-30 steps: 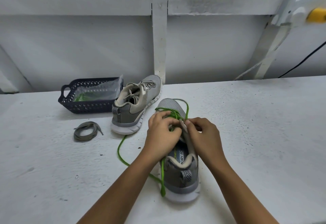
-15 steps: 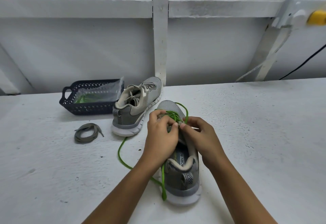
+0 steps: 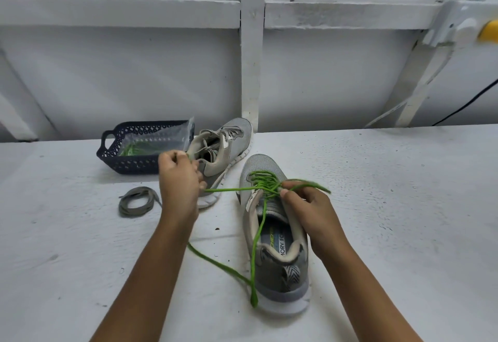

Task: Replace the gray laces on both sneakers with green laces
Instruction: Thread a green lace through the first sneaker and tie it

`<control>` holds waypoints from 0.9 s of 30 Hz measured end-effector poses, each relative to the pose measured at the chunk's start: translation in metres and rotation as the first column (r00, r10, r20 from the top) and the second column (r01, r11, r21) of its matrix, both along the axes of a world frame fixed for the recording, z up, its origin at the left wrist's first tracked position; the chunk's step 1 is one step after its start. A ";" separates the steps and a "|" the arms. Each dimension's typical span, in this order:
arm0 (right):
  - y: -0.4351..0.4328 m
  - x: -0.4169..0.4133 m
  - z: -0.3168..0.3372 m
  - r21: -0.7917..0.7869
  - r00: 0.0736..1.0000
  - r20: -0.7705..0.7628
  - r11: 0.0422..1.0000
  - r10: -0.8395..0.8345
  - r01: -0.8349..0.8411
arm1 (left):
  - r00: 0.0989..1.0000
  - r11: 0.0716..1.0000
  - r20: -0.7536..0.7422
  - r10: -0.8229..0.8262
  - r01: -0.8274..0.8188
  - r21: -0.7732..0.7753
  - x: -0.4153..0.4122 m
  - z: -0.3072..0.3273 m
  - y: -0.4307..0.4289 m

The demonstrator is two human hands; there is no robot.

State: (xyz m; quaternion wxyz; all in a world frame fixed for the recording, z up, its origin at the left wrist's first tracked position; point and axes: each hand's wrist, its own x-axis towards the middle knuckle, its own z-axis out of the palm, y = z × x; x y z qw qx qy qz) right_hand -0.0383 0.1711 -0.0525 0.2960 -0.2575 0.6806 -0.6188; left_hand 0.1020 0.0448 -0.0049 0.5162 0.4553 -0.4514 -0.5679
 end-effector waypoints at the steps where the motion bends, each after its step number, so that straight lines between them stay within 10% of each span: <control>1: -0.001 0.001 -0.001 -0.001 1.000 0.000 1.000 -0.012 0.012 | 0.983 0.999 0.185 -0.006 0.013 -0.037 0.002 -0.001 -0.003; 4: -0.001 0.004 -0.003 -0.016 0.999 -0.018 0.999 -0.046 0.046 | 0.679 0.924 0.730 0.078 0.225 -0.309 0.003 -0.008 0.003; 7: 0.000 0.006 -0.004 -0.032 0.997 -0.043 0.998 -0.061 0.060 | 0.564 0.656 0.781 0.269 0.487 -0.577 -0.006 -0.010 0.024; 13: 0.001 0.007 -0.003 -0.048 0.996 -0.063 0.997 -0.059 0.056 | 0.316 0.516 0.935 0.162 0.781 -0.353 -0.030 -0.021 0.047; 19: 0.003 0.010 -0.004 -0.070 0.995 -0.034 0.993 -0.095 0.093 | 0.571 0.569 0.814 -0.106 0.706 -0.421 -0.022 -0.014 0.039; 23: 0.002 0.010 -0.006 -0.069 0.995 -0.015 0.993 -0.097 0.096 | 0.816 0.773 0.250 -0.521 0.575 -0.268 -0.002 0.007 0.032; 27: 0.001 0.009 -0.009 -0.062 0.994 -0.013 0.992 -0.108 0.107 | 0.848 0.869 -0.207 -0.489 0.453 -0.199 0.019 0.020 0.016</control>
